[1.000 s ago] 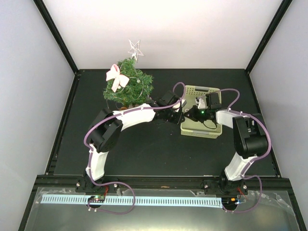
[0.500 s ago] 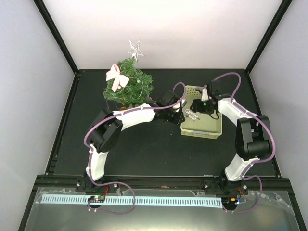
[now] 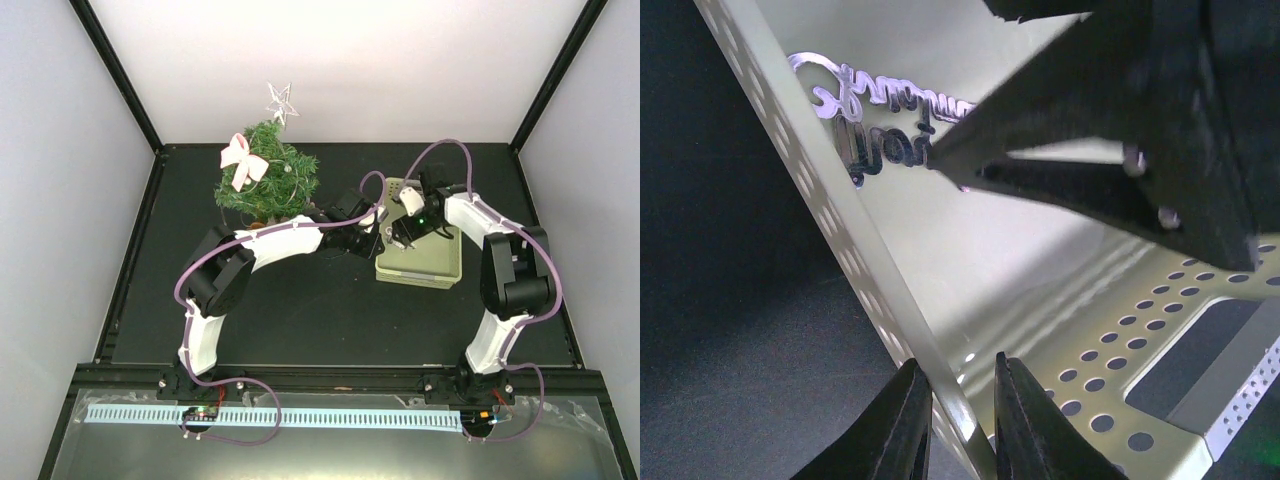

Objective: Decorate the small christmas tree

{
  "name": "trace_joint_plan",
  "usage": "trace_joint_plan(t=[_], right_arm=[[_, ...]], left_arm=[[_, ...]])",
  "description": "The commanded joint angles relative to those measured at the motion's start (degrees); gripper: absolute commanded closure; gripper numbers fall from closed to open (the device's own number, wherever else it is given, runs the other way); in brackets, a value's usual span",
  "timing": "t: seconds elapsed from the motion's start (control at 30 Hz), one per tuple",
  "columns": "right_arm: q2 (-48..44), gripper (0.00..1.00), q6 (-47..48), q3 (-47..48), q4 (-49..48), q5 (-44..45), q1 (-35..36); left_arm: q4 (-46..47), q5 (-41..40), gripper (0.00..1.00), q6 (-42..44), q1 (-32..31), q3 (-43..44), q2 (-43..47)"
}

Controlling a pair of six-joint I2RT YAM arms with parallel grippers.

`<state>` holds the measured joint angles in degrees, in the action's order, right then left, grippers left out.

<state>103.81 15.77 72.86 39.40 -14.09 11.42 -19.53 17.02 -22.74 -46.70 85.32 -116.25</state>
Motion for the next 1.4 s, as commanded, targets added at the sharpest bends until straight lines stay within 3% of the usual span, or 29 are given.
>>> trace_joint_plan(t=[0.0,0.53,0.63,0.73,1.17,1.37], right_arm=[[-0.9,0.27,10.4,-0.7,-1.4,-0.2,1.9],[12.0,0.25,12.0,6.7,4.2,6.2,4.0],[13.1,0.33,10.8,7.1,4.9,7.3,3.8],[13.7,0.48,9.4,7.8,4.6,8.4,3.4],[12.3,0.62,6.5,7.4,2.6,9.8,3.3],[12.2,0.72,-1.3,8.7,1.5,12.7,0.1]], left_arm=[[1.2,1.1,0.82,1.1,-0.5,1.3,1.5],[0.7,0.7,0.82,1.5,-0.5,1.7,1.6],[0.5,0.5,0.82,1.6,-0.5,2.0,1.6],[0.4,0.4,0.82,1.6,-0.5,2.0,1.6],[0.7,0.4,0.82,1.5,-0.5,1.7,2.1],[0.7,0.4,0.82,1.5,-0.5,1.5,2.4]])
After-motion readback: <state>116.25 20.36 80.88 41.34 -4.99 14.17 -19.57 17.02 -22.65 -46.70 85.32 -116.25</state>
